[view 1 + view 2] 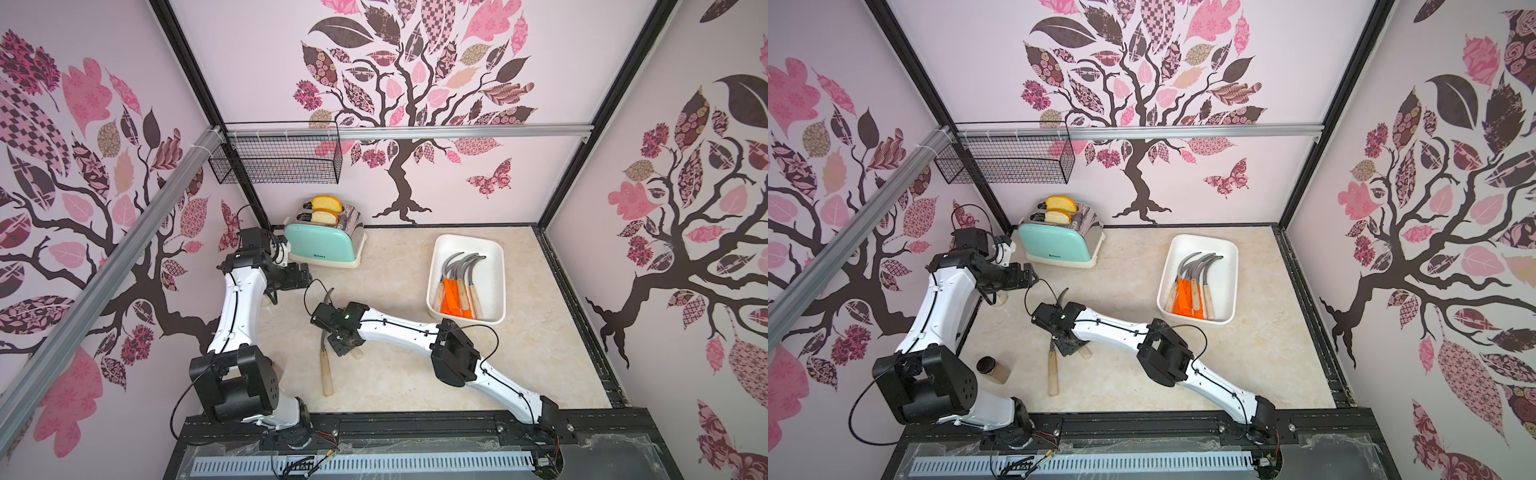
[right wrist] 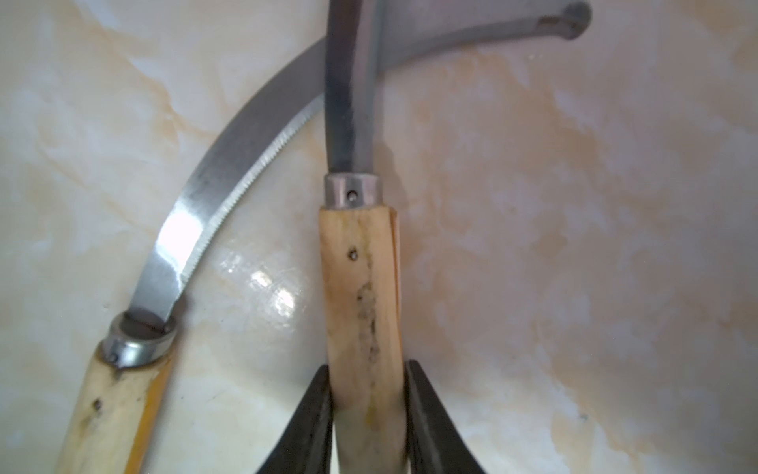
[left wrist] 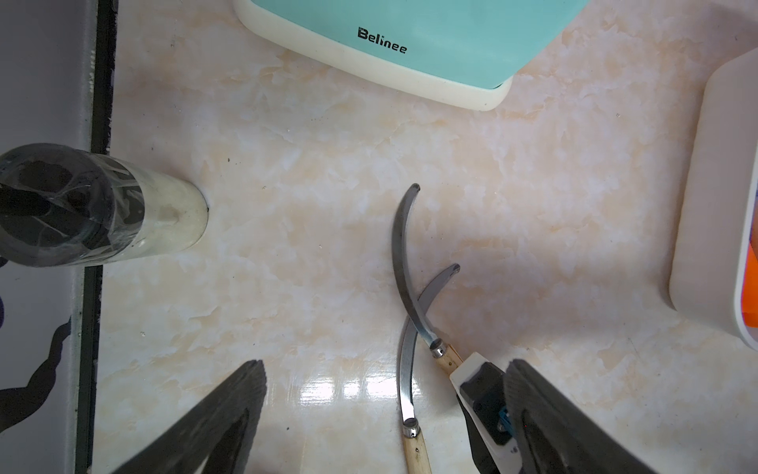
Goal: Put small sickles into storage boxes
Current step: Pick up the sickle at the center of the board.
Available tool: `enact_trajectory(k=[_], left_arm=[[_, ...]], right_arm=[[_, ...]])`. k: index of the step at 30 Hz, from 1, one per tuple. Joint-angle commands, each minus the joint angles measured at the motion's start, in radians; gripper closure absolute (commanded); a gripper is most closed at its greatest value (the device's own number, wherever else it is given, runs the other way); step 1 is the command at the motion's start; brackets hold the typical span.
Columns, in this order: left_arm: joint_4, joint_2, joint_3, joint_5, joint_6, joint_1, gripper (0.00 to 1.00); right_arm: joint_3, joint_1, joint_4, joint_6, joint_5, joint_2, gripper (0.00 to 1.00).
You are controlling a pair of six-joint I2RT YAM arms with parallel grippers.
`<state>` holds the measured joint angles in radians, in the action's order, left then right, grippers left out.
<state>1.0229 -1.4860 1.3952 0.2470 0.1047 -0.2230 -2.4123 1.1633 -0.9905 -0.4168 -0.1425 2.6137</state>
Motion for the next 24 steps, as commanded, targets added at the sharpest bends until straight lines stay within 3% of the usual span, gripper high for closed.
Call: enact_trajectory(k=[1,24], left_arm=[[0.004,-0.014,0.021,0.024,-0.005,-0.003,0.05],[0.011,-0.034,0.003,0.023,-0.010,-0.003,0.05]], right_arm=[[-0.009,-0.002,-0.089,0.018,-0.002,0.038,0.71],[0.008,-0.004,0.005,0.042,-0.063,-0.041,0.93]])
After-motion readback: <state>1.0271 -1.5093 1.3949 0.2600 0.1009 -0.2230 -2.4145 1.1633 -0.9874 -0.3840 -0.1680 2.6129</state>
